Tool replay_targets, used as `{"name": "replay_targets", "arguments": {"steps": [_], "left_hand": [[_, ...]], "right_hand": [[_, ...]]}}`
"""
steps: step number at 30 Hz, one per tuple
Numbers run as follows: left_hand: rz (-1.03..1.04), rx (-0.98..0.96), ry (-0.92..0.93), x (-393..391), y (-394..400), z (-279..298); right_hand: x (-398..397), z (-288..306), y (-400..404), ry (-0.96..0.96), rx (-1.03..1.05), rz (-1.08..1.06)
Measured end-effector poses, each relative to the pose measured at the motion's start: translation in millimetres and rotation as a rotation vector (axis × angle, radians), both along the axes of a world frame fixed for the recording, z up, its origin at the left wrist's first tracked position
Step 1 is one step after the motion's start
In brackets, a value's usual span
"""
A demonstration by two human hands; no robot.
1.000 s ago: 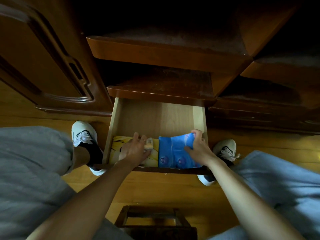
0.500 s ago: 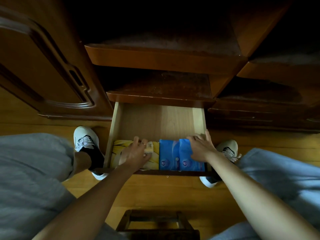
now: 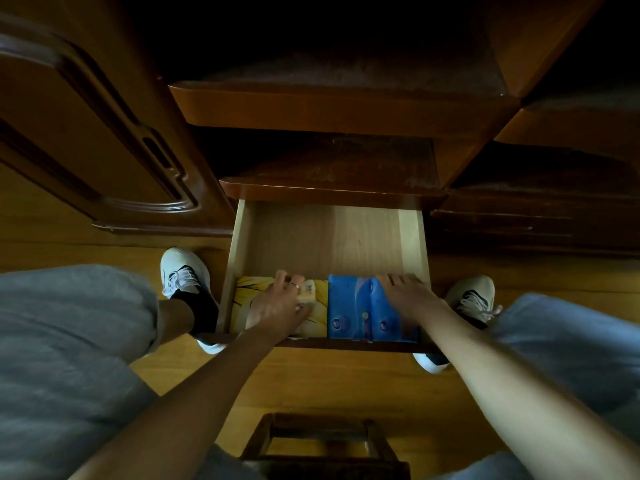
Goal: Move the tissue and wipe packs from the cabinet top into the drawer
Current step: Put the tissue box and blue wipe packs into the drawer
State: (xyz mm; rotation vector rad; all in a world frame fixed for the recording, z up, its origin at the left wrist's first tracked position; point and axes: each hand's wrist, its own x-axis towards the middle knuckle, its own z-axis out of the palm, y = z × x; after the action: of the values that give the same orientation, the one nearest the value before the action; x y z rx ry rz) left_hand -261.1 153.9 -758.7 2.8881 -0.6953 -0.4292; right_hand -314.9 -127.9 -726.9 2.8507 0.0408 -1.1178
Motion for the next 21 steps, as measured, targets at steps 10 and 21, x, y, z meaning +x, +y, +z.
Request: {"name": "replay_targets", "arguments": {"steps": [10,21], "left_hand": [[-0.006,0.02,-0.011,0,-2,0],[0.009,-0.003,0.047,-1,0,3]], "right_hand": [[11,-14,-12,0.068,0.221,-0.16],[18,-52,13,0.017,0.327,-0.262]]}}
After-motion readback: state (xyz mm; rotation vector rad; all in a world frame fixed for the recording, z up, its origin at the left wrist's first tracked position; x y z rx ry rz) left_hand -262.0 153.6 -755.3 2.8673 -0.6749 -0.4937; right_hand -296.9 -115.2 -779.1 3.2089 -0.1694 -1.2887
